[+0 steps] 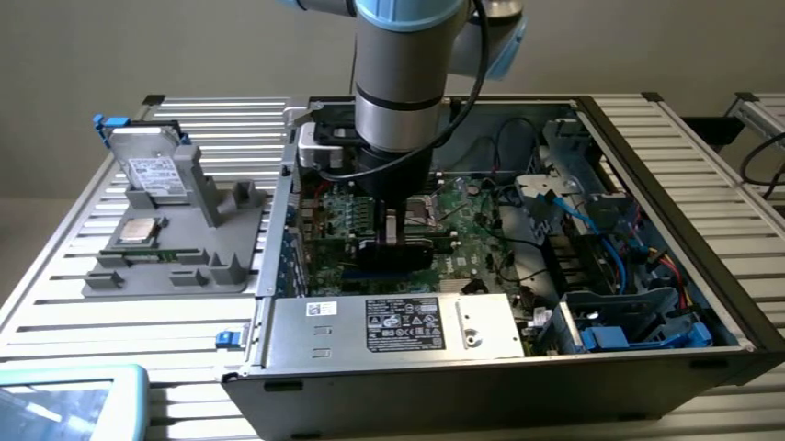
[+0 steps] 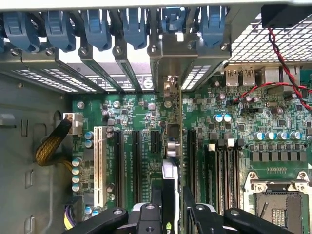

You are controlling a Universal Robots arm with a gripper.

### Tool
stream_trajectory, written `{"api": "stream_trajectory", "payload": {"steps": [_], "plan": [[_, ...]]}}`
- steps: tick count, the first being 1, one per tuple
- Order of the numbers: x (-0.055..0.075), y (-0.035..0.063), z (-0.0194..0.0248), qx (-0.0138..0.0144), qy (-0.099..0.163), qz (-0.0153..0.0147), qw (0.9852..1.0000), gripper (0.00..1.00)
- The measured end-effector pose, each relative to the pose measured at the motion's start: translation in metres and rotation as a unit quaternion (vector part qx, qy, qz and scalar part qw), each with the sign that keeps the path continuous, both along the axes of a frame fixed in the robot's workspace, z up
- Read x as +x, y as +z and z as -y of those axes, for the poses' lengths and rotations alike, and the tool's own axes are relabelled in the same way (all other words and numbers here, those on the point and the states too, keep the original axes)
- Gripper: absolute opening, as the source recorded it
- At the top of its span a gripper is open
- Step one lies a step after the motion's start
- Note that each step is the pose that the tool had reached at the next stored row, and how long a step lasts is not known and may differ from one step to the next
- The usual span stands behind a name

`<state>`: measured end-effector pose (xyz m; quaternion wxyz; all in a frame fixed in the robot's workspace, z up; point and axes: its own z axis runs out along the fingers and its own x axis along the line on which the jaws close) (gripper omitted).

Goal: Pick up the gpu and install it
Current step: 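Insert the gpu into the slot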

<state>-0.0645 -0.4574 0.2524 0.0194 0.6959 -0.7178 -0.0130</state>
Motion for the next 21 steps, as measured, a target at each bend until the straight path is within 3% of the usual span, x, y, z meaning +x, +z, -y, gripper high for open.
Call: {"api": "stream_trajectory", "payload": {"steps": [21], "plan": [[-0.0022, -0.0025, -0.0002, -0.0002, 0.008, 0.0001, 1.0000, 0.27]]}}
